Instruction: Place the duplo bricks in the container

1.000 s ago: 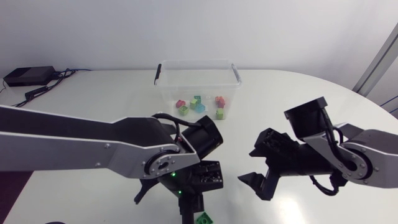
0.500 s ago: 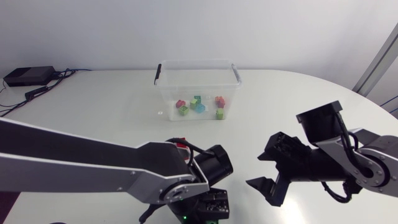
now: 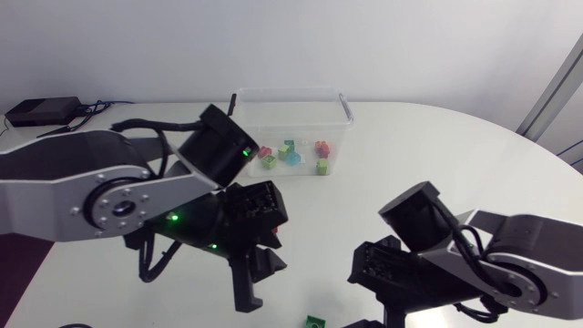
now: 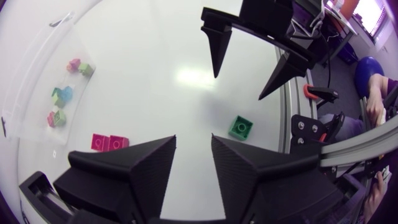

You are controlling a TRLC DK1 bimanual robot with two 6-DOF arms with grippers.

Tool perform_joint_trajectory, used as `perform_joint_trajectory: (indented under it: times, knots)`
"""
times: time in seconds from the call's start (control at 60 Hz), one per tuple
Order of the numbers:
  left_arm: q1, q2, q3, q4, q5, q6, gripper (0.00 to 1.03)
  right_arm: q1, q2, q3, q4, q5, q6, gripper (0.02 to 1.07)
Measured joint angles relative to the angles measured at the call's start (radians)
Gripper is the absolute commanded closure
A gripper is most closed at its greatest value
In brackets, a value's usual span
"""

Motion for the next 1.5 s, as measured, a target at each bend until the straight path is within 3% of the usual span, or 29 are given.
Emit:
perform_joint_trajectory:
  times: [0.183, 0.517, 0.8, 0.883, 1.233, 1.5]
  knots:
    - [0.068, -0.069, -0.04, -0.006, -0.003, 0.0, 0.23, 0.116, 0.152, 0.089, 0.0, 0.05, 0.053, 0.07]
    - [0.127, -0.122, -0.072, -0.027, -0.003, 0.0, 0.23, 0.206, 0.305, 0.162, -0.008, 0.112, 0.105, 0.11]
    - [0.172, -0.143, -0.077, -0.039, -0.002, 0.008, 0.23, 0.234, 0.38, 0.238, -0.048, 0.134, 0.127, 0.19]
    - [0.212, -0.143, -0.084, -0.034, 0.0, 0.016, 0.17, 0.237, 0.404, 0.266, -0.076, 0.135, 0.134, 0.19]
    - [0.331, -0.143, -0.127, 0.047, 0.0, 0.027, 0.16, 0.24, 0.429, 0.29, -0.153, 0.137, 0.134, 0.19]
    - [0.346, -0.145, -0.127, 0.052, 0.006, 0.027, 0.14, 0.247, 0.471, 0.328, -0.186, 0.13, 0.134, 0.29]
